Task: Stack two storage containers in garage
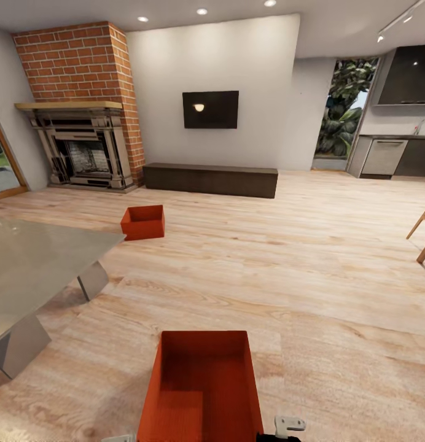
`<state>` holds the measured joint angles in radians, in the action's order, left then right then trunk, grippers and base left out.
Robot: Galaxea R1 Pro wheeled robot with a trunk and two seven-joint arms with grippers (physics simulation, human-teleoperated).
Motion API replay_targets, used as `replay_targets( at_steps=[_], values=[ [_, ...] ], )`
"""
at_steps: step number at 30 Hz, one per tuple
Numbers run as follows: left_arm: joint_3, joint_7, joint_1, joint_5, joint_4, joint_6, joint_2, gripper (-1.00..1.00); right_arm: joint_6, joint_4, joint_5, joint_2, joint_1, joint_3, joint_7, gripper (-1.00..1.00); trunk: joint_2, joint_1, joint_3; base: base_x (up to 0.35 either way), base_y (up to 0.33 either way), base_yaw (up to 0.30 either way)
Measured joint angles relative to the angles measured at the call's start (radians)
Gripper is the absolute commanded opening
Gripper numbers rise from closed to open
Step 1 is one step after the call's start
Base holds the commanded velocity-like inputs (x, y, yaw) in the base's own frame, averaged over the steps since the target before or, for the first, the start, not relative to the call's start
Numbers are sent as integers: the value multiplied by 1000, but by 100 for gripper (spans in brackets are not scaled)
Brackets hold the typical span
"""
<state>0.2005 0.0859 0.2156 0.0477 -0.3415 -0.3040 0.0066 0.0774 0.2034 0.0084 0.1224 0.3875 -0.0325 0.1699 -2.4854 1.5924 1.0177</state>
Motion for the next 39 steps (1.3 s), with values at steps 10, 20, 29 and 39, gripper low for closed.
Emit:
replay_targets(
  at_steps=[10,20,29,39],
  values=[
    [0,0,0,0,0,0,0,100,0,0,0,0,0,0,0,100,-15,8,10,0,0,0],
    [0,0,0,0,0,0,0,100,0,0,0,0,0,0,0,100,-15,8,10,0,0,0],
    [0,0,0,0,0,0,0,100,0,0,0,0,0,0,0,100,-15,10,22,0,0,0],
    [0,0,0,0,0,0,0,100,0,0,0,1,0,0,0,100,-15,10,22,0,0,0]
  ],
)
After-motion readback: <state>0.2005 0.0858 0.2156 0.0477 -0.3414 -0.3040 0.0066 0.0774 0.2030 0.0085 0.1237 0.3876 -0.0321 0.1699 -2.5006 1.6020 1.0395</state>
